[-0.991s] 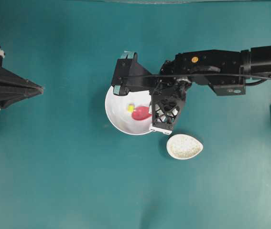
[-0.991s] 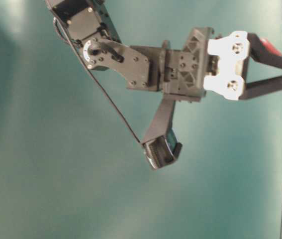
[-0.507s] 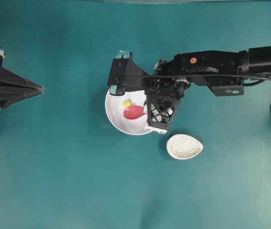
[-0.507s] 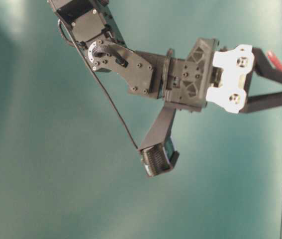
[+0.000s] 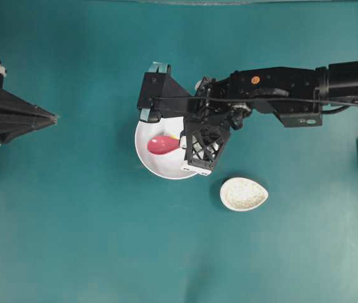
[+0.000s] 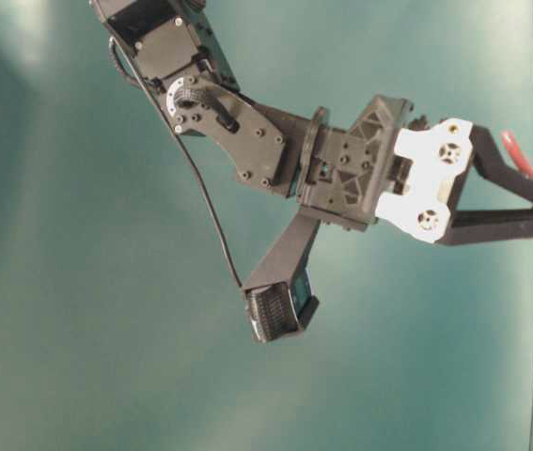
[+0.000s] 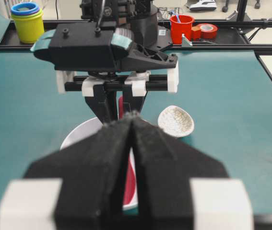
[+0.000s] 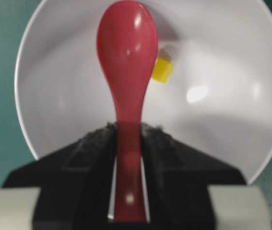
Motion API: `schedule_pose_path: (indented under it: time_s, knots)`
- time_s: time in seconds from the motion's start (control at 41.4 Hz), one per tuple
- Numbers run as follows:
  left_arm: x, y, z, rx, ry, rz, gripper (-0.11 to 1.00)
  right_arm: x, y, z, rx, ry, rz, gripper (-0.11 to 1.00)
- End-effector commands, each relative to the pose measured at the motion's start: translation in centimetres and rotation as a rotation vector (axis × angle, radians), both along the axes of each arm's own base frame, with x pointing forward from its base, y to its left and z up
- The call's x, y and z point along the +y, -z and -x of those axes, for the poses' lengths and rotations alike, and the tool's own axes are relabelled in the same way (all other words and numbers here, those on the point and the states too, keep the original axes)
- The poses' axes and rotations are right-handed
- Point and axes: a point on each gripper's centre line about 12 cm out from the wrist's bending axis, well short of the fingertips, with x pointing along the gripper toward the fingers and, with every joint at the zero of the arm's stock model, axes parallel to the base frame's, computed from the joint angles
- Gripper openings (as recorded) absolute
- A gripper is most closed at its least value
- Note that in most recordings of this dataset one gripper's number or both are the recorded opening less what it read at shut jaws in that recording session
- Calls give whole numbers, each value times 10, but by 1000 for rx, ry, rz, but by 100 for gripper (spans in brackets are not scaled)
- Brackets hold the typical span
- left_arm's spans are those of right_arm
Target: Scoop the yellow hexagonal prism block from the bowl with a spoon using the right arm.
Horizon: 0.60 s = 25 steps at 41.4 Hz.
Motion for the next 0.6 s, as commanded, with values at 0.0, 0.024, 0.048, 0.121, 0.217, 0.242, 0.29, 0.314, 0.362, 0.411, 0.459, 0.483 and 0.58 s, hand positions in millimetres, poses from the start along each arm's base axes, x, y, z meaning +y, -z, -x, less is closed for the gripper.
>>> schedule_pose_path:
  time_s: [0.0,0.024,0.048,0.121,0.217,0.242,0.29,0.314,0.362,0.411,0.459,0.483,0.58]
  knots:
    - [0,-7,-2,-18,-1,-5,1,0,-23,-5,-79,-2,12,22]
    - [0,-7,-2,-18,-1,-5,1,0,-24,-5,-85,-1,13,22]
    - [0,-7,-2,-18,-1,-5,1,0,-25,-6,-94,0,14,22]
    - [0,-7,-2,-17,1,-5,1,0,-30,-6,-115,2,17,22]
    - [0,-7,-2,-17,-1,-5,1,0,-37,-6,-136,3,21,22]
    - [0,-7,-2,-17,-1,-3,1,0,-37,-6,-139,4,20,22]
    - [0,-7,-2,-17,-1,-5,1,0,-41,-5,-147,3,22,22]
    - [0,-6,-2,-15,-1,-5,1,0,-41,-5,-148,3,22,22]
    - [0,-6,-2,-14,-1,-3,1,0,-45,-4,-154,5,22,22]
    - [0,-6,-2,-14,-1,-3,1,0,-47,-4,-162,5,22,22]
    - [0,-6,-2,-12,-1,-3,1,0,-50,-2,-165,4,22,22]
    - [0,-5,-2,-8,-1,-3,1,0,-51,-2,-165,3,23,22]
    - [0,-3,-3,5,-1,-3,1,0,-57,1,-170,-2,27,22]
